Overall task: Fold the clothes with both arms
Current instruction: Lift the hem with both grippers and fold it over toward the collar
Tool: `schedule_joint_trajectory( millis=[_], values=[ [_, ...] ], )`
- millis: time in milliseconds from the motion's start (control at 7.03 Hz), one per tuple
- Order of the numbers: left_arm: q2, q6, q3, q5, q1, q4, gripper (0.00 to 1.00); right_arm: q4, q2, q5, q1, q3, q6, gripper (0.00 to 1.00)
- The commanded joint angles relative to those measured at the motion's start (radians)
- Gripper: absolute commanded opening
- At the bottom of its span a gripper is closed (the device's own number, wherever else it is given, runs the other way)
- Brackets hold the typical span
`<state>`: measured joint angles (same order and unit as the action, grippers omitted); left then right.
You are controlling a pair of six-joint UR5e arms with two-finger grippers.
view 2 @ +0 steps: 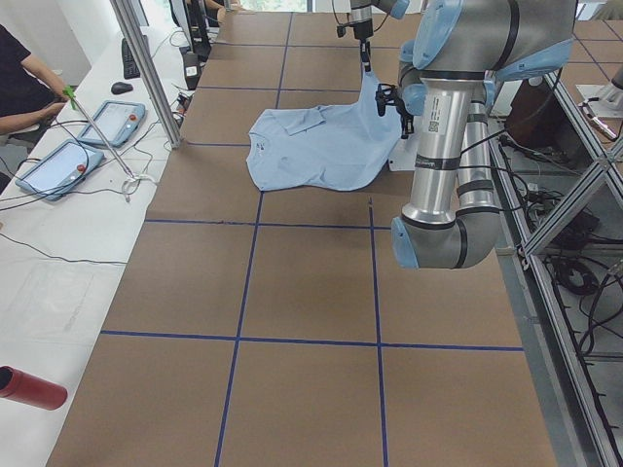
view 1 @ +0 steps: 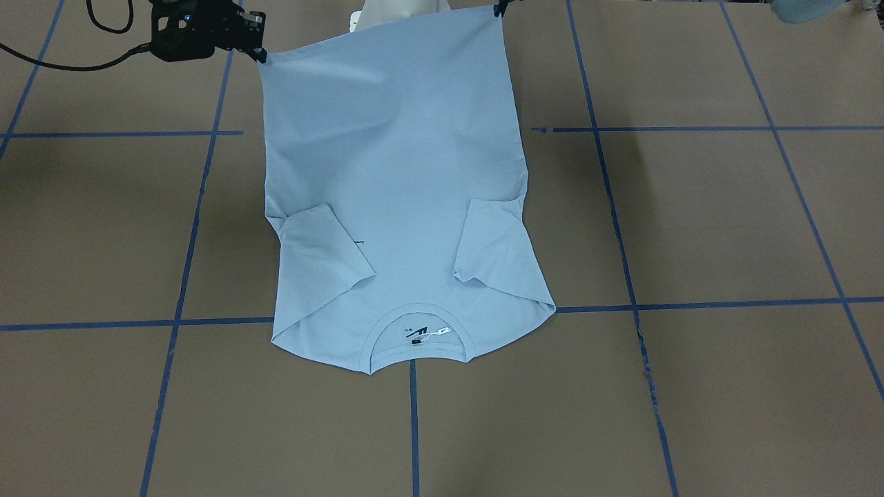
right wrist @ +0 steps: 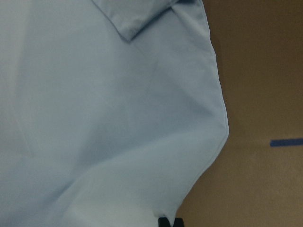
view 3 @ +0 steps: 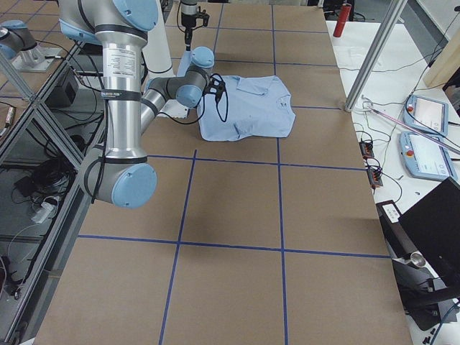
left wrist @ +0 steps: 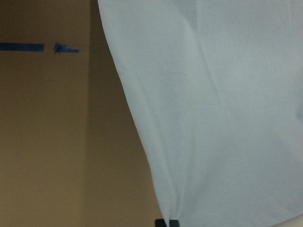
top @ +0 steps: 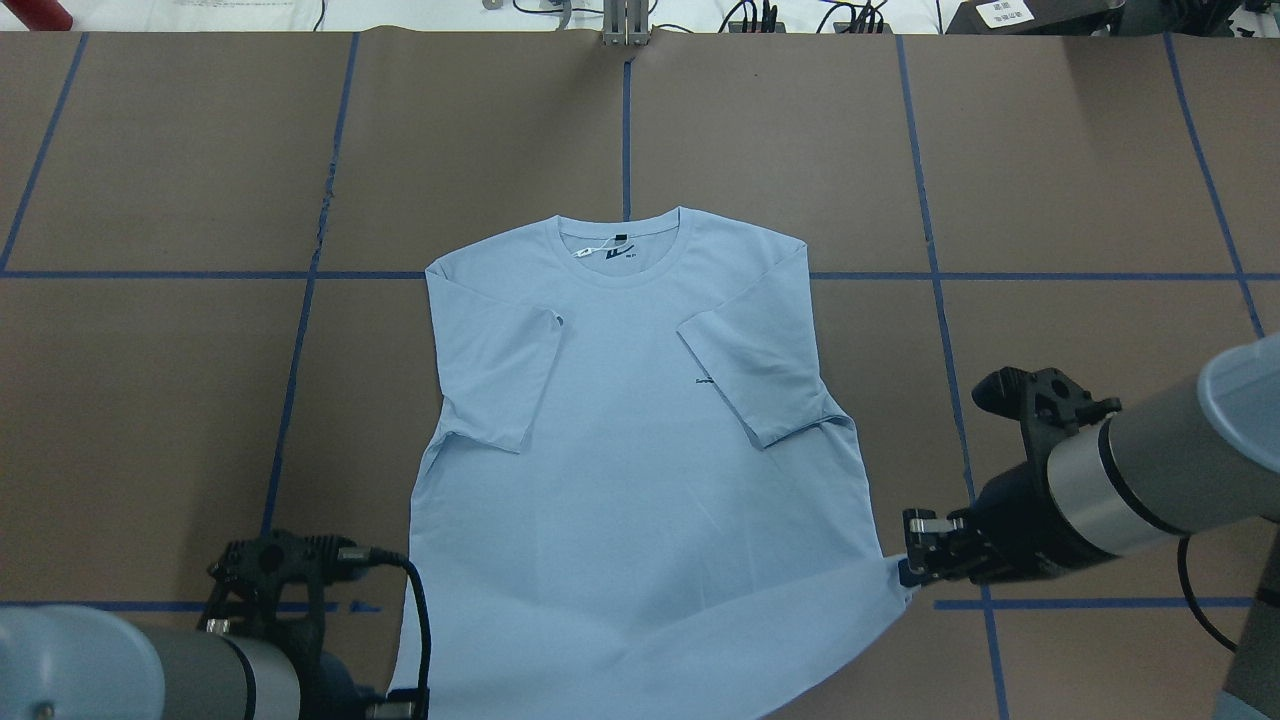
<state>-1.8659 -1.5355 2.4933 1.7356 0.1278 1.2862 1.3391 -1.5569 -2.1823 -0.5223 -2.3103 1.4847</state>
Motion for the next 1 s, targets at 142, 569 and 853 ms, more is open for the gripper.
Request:
schedule_joint_trajectory(
  millis=[142, 569, 853],
  values=[
    [-0.024, 0.178, -0.126, 0.045, 0.214, 0.002, 0.0, -0.002, 0.183, -0.001, -0.198, 0.219, -0.038, 0.0],
    [-0.146, 0.243, -0.291, 0.051, 0.373, 0.007, 0.0, 0.0, 0.363, 0.006, -0.294, 0.435, -0.066, 0.0],
    [-0.189, 0.301, -0.469, 0.084, 0.504, 0.106, 0.0, -0.002, 0.421, 0.01, -0.332, 0.547, -0.104, 0.0]
  ],
)
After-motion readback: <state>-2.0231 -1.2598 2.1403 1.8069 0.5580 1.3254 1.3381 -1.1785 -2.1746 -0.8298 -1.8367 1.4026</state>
